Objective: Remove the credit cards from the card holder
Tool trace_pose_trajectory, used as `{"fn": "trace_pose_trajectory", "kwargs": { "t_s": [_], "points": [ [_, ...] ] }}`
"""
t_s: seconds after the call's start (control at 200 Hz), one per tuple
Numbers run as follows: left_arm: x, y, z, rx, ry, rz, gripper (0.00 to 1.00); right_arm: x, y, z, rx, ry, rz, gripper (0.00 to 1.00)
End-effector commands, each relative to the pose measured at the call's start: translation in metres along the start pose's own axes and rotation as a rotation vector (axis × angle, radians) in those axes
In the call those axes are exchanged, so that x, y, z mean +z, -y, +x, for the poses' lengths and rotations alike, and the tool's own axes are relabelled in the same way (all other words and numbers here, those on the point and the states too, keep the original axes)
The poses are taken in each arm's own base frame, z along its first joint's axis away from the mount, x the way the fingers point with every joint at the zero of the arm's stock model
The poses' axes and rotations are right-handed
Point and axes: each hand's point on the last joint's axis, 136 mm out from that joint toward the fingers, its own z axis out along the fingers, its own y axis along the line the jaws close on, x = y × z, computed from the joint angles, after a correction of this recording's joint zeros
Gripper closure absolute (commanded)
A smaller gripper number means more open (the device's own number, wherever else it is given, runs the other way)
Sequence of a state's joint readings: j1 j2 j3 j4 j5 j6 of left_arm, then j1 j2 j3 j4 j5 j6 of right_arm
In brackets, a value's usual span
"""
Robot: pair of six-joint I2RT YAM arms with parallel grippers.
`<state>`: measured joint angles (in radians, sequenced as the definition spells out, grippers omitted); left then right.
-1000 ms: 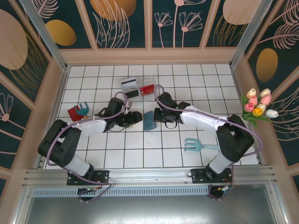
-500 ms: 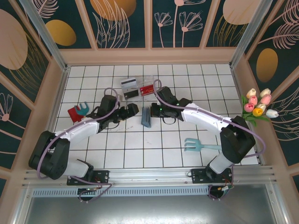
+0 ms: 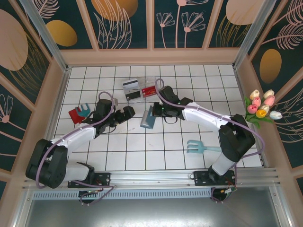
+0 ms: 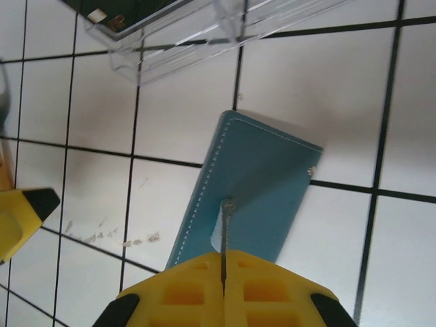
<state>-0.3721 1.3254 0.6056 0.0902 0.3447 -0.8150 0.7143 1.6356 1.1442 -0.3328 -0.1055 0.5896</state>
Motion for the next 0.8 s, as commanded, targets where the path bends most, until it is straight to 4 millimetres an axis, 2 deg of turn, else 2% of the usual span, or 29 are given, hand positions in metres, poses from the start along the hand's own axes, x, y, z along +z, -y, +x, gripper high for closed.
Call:
{"fn": "trace_pose_trajectory", "kwargs": {
  "t_s": [0.0, 0.115, 0.325, 0.355, 0.415, 0.515, 0.741, 0.756, 0.796],
  "points": [
    [0.005, 0.012, 0.005, 0.02, -0.039, 0.08, 0.02, -0.006, 0.034, -0.003, 0.064, 0.025, 0.093, 0.93],
    [0.011, 0.021, 0.009, 0.032, -0.088, 0.124, 0.02, -0.006, 0.064, -0.002, 0.099, 0.025, 0.159, 0.93],
    [0.03, 0.037, 0.017, 0.042, -0.162, 0.159, 0.04, -0.002, 0.094, 0.008, 0.125, 0.003, 0.22, 0.93],
    [0.033, 0.04, 0.019, 0.044, -0.172, 0.168, 0.07, -0.002, 0.098, 0.009, 0.129, 0.002, 0.229, 0.93],
    [0.04, 0.049, 0.021, 0.05, -0.183, 0.187, 0.22, 0.0, 0.104, 0.011, 0.14, -0.009, 0.234, 0.93],
    [0.053, 0.059, 0.024, 0.06, -0.212, 0.182, 0.3, 0.006, 0.11, 0.015, 0.15, -0.028, 0.238, 0.93],
    [0.072, 0.057, 0.025, 0.04, -0.256, 0.116, 0.34, 0.021, 0.12, 0.021, 0.135, -0.057, 0.268, 0.92],
    [0.073, 0.056, 0.027, 0.037, -0.266, 0.115, 0.34, 0.02, 0.129, 0.017, 0.155, -0.05, 0.28, 0.93],
    [0.075, 0.059, 0.03, 0.035, -0.288, 0.116, 0.34, 0.021, 0.131, 0.017, 0.157, -0.053, 0.282, 0.93]
  ]
}}
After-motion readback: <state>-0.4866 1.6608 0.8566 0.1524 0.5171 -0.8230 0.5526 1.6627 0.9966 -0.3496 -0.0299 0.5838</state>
